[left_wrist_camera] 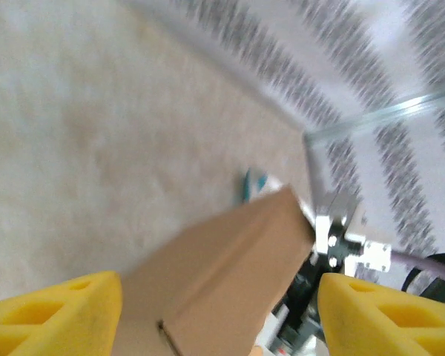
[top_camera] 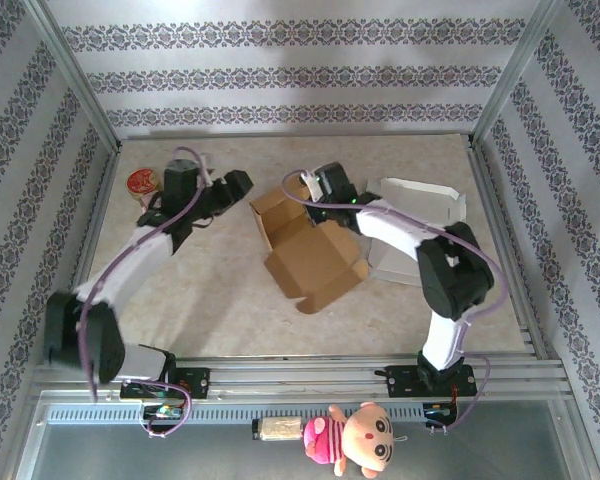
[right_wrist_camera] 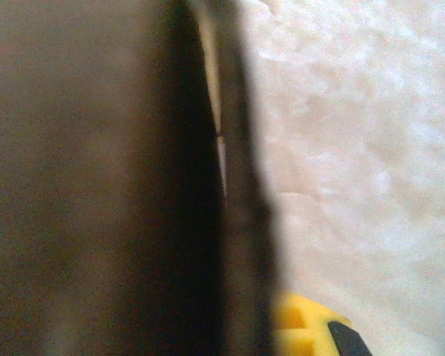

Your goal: Fold the paper box

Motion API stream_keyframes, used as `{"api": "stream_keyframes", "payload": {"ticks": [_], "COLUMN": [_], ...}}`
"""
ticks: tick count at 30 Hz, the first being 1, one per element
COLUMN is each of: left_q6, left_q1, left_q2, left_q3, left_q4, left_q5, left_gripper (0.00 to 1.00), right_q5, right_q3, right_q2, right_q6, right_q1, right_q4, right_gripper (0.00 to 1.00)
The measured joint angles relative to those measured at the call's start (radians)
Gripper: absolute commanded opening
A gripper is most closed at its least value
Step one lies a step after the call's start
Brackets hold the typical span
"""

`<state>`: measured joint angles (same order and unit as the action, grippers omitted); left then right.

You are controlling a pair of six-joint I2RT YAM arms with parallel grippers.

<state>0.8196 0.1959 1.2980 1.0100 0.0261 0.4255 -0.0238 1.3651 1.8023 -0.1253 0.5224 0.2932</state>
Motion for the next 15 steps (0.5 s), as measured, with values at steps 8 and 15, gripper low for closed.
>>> {"api": "stream_keyframes", "payload": {"ticks": [8, 15], "left_q6": [-0.141, -0.161], "left_q1": [-0.028, -0.043], "left_q2": [-0.300, -0.315], "left_q3": [-0.033, -0.134], "left_q4": [0.037, 0.110], "left_q5": [-0.173, -0.216], "left_gripper": [0.69, 0.70], "right_q5": [0.116, 0.246], "right_q3": [0.584, 0.718], "right_q2": [0.052, 0.431], "right_q6": [-0.463, -0.609], "right_q1": [-0.019, 0.069], "right_q4": [0.732, 0.909], "right_gripper": [0.00, 0.03]}}
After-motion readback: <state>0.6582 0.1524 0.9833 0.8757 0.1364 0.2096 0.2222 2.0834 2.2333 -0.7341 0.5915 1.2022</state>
